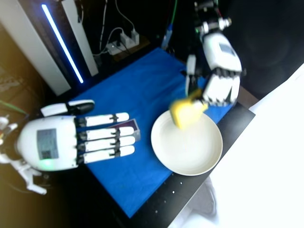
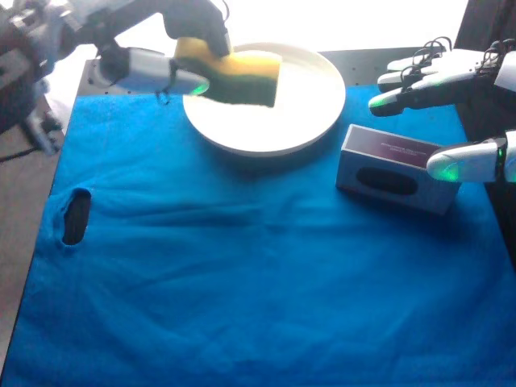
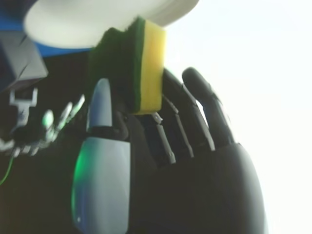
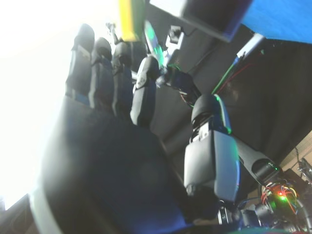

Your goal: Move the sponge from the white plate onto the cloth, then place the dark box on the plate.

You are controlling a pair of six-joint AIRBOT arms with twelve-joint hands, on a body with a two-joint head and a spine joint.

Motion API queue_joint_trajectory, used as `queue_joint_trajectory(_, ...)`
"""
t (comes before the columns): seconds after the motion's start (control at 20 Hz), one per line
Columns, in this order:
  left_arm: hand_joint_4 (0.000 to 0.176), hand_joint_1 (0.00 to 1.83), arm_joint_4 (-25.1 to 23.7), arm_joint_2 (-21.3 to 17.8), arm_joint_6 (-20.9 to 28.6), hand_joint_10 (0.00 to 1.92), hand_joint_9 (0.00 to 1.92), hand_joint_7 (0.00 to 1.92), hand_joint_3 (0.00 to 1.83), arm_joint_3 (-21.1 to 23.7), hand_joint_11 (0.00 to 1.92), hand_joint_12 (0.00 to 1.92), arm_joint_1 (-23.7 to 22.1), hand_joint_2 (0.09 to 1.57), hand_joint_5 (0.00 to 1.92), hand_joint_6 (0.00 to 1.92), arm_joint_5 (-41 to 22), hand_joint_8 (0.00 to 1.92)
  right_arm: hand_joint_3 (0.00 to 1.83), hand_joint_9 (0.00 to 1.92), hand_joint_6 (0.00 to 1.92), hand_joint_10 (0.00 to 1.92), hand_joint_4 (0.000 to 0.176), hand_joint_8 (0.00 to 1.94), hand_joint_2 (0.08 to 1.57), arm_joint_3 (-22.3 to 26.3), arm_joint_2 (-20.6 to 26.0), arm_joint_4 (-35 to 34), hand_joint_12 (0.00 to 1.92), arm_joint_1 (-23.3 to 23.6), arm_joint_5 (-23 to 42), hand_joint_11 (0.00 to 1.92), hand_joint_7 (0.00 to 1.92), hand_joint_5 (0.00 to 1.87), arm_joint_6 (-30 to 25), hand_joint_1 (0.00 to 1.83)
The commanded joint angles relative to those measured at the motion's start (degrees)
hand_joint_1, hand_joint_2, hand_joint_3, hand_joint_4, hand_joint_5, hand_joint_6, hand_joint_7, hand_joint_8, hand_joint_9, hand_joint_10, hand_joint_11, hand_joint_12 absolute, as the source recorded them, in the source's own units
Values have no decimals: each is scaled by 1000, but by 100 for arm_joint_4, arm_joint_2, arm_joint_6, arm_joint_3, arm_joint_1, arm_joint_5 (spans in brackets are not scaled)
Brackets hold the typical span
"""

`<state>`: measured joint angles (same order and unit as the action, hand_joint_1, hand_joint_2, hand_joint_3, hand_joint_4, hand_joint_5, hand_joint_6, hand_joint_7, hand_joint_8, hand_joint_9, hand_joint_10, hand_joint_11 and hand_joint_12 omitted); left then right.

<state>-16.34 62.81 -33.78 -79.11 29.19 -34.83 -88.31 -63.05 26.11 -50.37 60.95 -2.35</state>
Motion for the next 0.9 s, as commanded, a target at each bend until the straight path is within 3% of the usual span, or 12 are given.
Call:
queue_joint_trajectory(0.0,0,1374,58,-122,18,1205,891,993,0,86,682,1252,-13,1103,1003,881,-818,963,3,239,4,0,107,3,1113,26,22,-365,286,91,593,92,388,549,-38,441)
queue_joint_trajectory(0.05,0,1379,-123,-358,19,1190,907,1023,0,364,718,1210,94,1093,1019,853,-898,915,0,249,0,0,105,0,1118,47,28,-366,408,91,593,44,399,557,-38,433)
queue_joint_trajectory(0.1,0,1387,-204,-491,19,1114,968,1102,0,536,782,1180,186,1077,984,904,-936,784,0,247,5,0,58,1,1100,63,37,-366,435,90,593,32,404,573,-38,420)
queue_joint_trajectory(0.2,0,1381,-243,-762,27,1169,928,1069,2,861,744,1190,458,1088,980,938,-1063,808,0,249,6,1,15,0,1082,93,57,-366,506,90,593,5,405,590,-38,402)
queue_joint_trajectory(0.25,0,1383,-244,-859,83,1144,968,1019,0,970,789,1179,602,1087,993,882,-1104,898,0,254,2,2,28,0,1078,102,68,-366,527,90,593,0,400,581,-38,408)
queue_joint_trajectory(0.3,0,1275,-298,-919,235,875,985,1069,0,1034,795,1193,743,1083,1013,858,-1155,925,1,245,0,0,72,0,1094,112,76,-365,485,89,593,0,388,560,-38,449)
queue_joint_trajectory(0.35,0,1367,-421,-971,441,1070,985,1084,0,1089,815,1182,883,1078,992,838,-1184,849,5,238,0,0,107,0,1106,121,81,-363,472,89,593,0,373,542,-38,456)
queue_joint_trajectory(0.4,0,1294,-500,-1026,577,847,1010,1123,0,1174,821,1196,1033,1061,1079,678,-1180,901,11,234,0,0,123,0,1123,133,89,-362,464,89,594,0,362,523,-38,468)
queue_joint_trajectory(0.45,0,1373,-533,-1055,591,1113,978,1109,2,1238,846,1193,1116,1070,1031,690,-1148,836,10,235,0,1,137,0,1126,135,89,-362,464,89,594,0,359,518,-37,441)
queue_joint_trajectory(0.5,0,1388,-576,-1067,591,1169,970,1106,2,1313,850,1192,1242,1073,1021,694,-1062,824,9,235,0,1,139,0,1127,133,89,-362,464,89,594,0,358,517,-37,435)
queue_joint_trajectory(0.6,0,1258,-616,-938,595,779,1014,1103,0,1314,799,1280,1407,1078,1034,760,-795,934,0,232,1,1,159,2,1129,133,89,-361,432,90,595,1,356,521,-37,470)
queue_joint_trajectory(0.85,0,1232,-583,-724,595,635,1008,1033,3,1148,797,1177,1538,1096,1014,853,-429,992,0,197,1,2,160,1,1118,134,89,-351,303,89,596,0,357,531,-37,457)
